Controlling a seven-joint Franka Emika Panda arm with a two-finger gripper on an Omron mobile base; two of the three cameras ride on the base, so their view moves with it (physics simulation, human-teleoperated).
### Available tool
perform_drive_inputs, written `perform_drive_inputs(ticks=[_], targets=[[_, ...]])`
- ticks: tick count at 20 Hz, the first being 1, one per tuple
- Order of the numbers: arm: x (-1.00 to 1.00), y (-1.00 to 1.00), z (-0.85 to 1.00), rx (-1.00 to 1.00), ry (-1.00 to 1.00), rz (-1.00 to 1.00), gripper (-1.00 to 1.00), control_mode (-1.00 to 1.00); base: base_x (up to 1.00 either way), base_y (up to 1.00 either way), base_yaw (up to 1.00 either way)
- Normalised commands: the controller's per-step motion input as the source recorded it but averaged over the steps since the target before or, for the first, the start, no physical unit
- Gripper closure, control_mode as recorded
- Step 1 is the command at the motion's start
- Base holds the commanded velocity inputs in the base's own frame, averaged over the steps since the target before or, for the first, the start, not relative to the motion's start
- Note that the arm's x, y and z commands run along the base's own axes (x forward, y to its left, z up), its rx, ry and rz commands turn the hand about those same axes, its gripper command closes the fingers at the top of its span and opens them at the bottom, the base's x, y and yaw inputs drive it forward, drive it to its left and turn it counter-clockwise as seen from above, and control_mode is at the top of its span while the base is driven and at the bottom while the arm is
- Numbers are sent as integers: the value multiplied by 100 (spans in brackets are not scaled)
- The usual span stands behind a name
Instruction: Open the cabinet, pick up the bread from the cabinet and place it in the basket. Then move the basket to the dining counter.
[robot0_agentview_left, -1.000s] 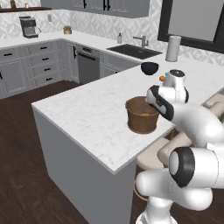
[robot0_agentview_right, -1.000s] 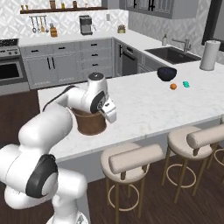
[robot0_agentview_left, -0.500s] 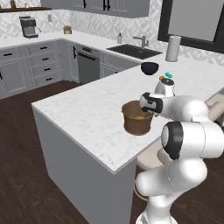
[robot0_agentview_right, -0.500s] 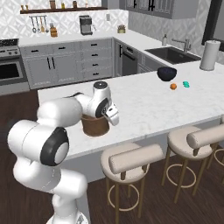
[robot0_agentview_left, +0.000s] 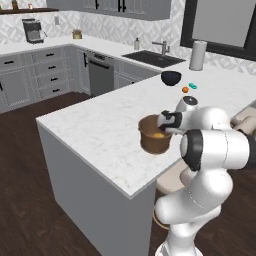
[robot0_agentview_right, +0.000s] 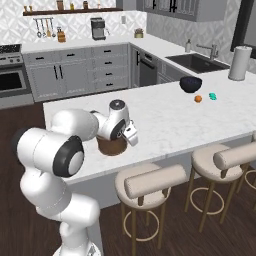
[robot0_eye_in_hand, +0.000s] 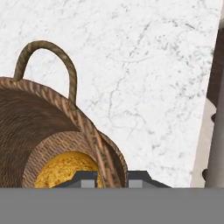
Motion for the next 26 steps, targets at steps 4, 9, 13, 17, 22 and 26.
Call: perform_drive_inputs(ticks=[4, 9, 13, 17, 22, 26], targets=[[31, 0, -24, 0, -11, 0, 100, -100, 0, 0, 0], [28, 0, -11, 0, -1, 0, 100, -100, 0, 0, 0], [13, 0, -13, 0, 0, 0, 100, -100, 0, 0, 0], [0, 0, -3, 0, 0, 0, 100, -100, 0, 0, 0], [0, 0, 0, 0, 0, 0, -100, -100, 0, 0, 0], [0, 0, 20, 0, -3, 1, -100, -100, 0, 0, 0]])
